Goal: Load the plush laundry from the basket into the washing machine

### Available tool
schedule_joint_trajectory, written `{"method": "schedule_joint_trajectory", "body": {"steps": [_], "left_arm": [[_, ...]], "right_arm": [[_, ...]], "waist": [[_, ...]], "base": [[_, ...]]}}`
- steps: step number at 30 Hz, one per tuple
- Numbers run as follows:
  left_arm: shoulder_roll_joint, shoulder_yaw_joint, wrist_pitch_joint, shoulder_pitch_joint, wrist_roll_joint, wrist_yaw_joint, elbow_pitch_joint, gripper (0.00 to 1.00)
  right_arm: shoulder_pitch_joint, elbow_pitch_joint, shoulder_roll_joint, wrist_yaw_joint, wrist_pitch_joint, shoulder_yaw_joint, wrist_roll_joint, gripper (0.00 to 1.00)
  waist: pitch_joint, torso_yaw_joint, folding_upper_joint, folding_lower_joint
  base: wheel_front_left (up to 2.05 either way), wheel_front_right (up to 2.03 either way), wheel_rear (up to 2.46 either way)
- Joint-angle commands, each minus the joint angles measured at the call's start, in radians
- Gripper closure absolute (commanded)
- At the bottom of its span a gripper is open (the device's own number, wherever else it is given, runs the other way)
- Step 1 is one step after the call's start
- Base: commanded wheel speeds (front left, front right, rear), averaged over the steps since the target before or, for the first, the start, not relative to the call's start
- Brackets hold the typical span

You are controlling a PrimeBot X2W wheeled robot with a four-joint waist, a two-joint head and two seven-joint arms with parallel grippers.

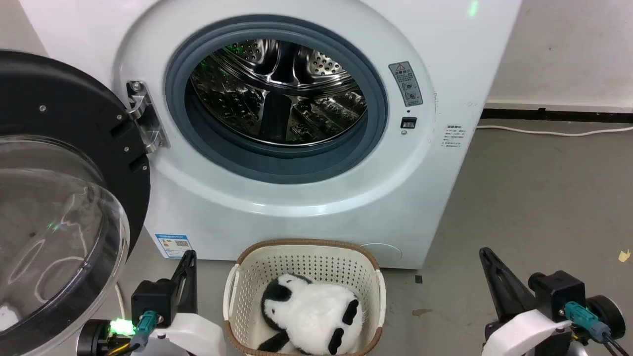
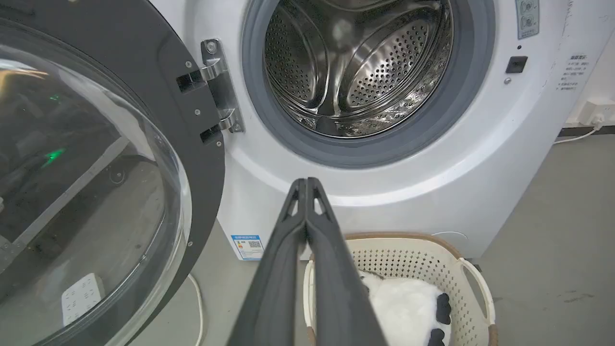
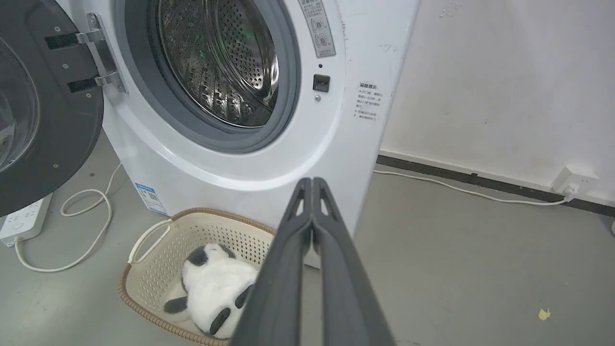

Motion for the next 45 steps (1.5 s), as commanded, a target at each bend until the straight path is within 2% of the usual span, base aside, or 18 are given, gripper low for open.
{"method": "schedule_joint_trajectory", "body": {"steps": [1,37,38,45], "left_arm": [[0.000,0.000,0.000,-0.015,0.002,0.003,-0.004,1.00],[0.000,0.000,0.000,-0.015,0.002,0.003,-0.004,1.00],[0.000,0.000,0.000,0.000,0.000,0.000,0.000,0.00],[0.000,-0.004,-0.006,0.001,0.000,0.002,0.001,0.00]], "right_arm": [[-0.012,-0.004,-0.001,-0.001,0.000,0.000,-0.006,1.00],[-0.012,-0.004,-0.001,-0.001,0.000,0.000,-0.006,1.00],[0.000,0.000,0.000,0.000,0.000,0.000,0.000,0.00],[0.002,0.001,0.000,0.000,-0.006,0.000,0.009,0.00]], "waist": [[0.000,0.000,-0.0001,0.0000],[0.000,0.000,-0.0001,0.0000],[0.000,0.000,-0.0001,0.0000],[-0.001,0.000,-0.0001,0.0000]], "base": [[0.00,0.00,0.00],[0.00,0.00,0.00],[0.00,0.00,0.00],[0.00,0.00,0.00]]}}
